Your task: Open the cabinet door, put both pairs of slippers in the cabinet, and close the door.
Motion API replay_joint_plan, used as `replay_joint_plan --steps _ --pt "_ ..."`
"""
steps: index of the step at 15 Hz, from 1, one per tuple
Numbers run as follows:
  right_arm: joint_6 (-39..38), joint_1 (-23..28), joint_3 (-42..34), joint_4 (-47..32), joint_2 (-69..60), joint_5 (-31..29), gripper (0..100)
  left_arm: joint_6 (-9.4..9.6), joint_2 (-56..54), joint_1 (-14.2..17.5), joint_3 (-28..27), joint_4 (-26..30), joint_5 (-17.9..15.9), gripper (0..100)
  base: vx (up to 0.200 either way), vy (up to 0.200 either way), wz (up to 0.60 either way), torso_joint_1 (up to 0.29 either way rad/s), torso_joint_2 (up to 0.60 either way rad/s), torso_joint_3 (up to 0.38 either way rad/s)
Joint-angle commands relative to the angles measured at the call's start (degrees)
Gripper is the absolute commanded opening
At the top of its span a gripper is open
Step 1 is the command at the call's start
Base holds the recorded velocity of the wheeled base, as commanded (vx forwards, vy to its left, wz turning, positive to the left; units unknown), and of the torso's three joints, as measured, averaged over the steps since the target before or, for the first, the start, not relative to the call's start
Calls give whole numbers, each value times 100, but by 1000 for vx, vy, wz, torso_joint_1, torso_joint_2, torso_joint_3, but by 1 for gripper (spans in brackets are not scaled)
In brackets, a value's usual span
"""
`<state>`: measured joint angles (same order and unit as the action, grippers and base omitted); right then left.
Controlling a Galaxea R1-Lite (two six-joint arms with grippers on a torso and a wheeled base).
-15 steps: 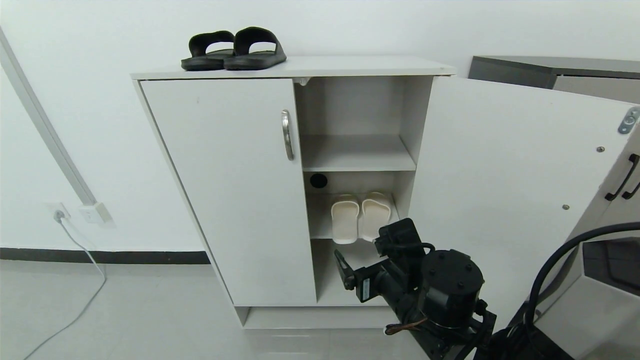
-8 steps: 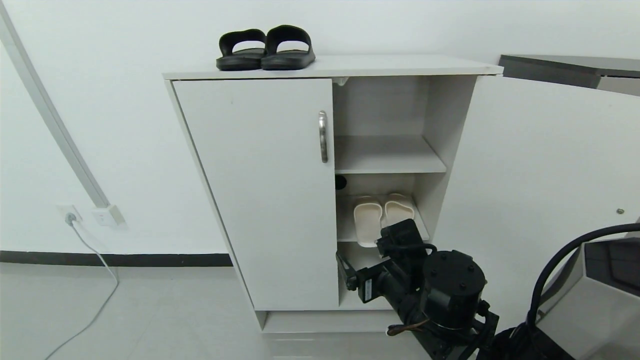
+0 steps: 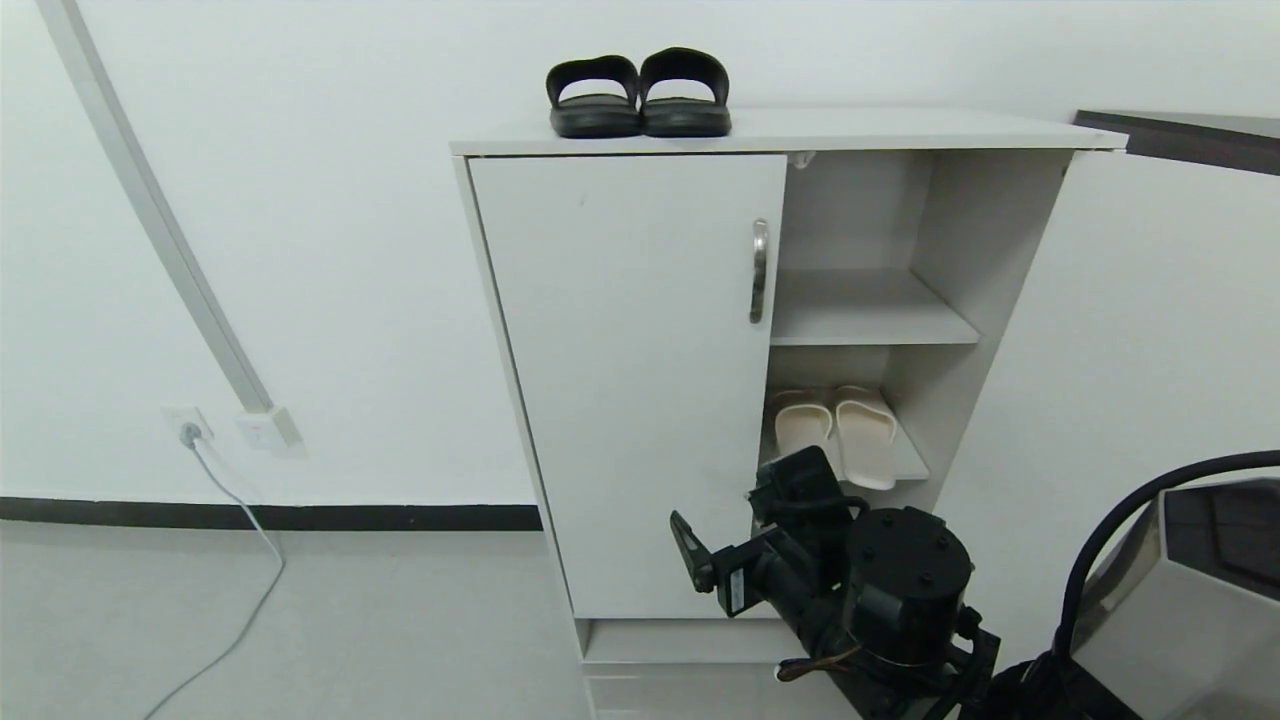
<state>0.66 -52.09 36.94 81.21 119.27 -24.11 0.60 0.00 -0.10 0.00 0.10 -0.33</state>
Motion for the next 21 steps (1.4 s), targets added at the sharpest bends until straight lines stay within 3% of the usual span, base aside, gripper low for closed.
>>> replay_joint_plan --steps 1,21 --pt "4 15 -20 17 17 12 100 2 9 1 0 -1 -2 0 0 200 0 12 2 2" --pt "13 32 24 52 61 12 100 -7 9 1 0 -1 -2 0 0 0 0 0 0 0"
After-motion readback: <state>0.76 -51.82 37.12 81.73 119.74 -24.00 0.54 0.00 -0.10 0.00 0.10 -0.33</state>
